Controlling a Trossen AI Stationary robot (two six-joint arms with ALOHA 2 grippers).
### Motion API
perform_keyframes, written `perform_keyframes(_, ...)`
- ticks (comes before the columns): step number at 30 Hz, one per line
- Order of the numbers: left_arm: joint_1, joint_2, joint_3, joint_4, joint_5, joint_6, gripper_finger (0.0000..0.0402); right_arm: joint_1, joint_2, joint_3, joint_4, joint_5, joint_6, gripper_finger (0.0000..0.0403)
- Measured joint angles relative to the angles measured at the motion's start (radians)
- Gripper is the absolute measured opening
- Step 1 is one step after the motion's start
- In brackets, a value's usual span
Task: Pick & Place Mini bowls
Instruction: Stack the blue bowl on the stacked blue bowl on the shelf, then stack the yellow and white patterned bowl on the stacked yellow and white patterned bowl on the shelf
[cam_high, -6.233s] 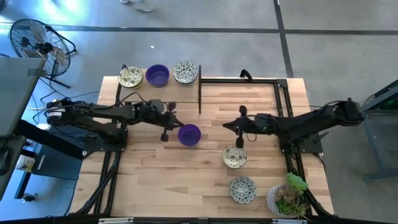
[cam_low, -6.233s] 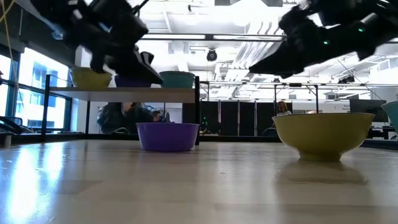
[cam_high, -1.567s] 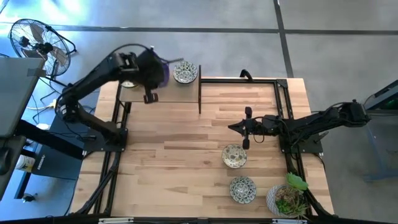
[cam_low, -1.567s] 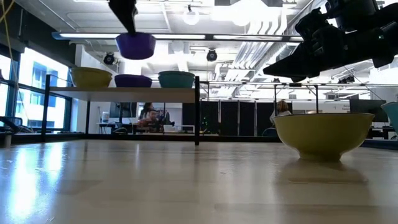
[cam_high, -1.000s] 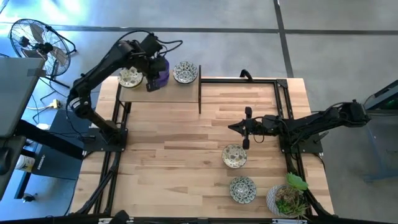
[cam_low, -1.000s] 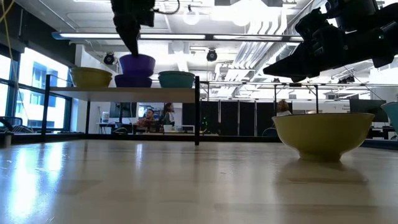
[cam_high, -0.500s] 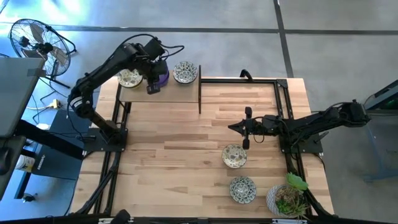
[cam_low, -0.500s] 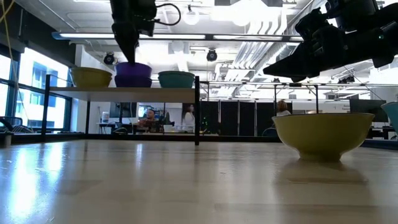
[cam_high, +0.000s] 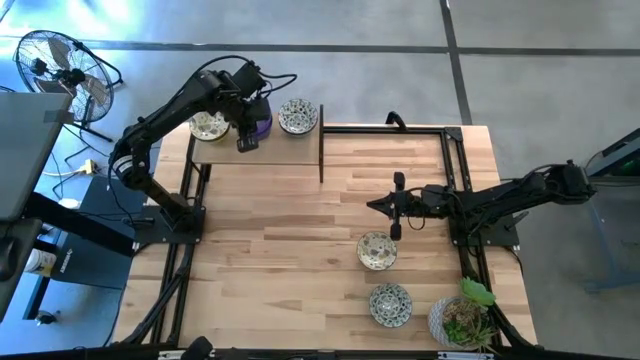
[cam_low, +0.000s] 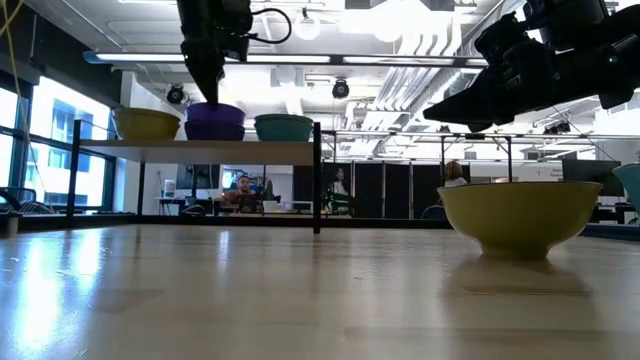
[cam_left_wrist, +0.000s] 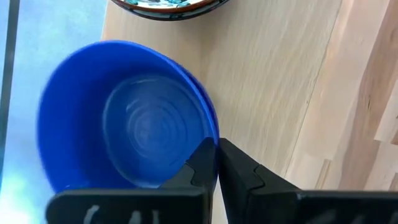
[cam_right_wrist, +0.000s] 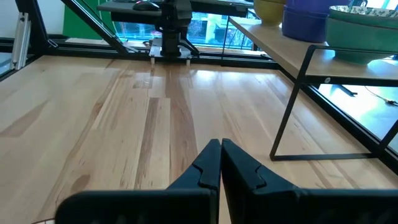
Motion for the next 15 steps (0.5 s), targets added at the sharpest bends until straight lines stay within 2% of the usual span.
perform_keyframes(8, 0.0, 0.0, 0.0, -0.006, -0.019, -0.008, 0.0039, 0.0, 0.0, 0.0, 0.0, -0.01, 0.0, 0.0002)
perform_keyframes(15, 0.0, 0.0, 0.0, -0.022, -0.019, -0.006, 0.0085, 0.0, 0.0, 0.0, 0.0, -0.01, 0.0, 0.0002)
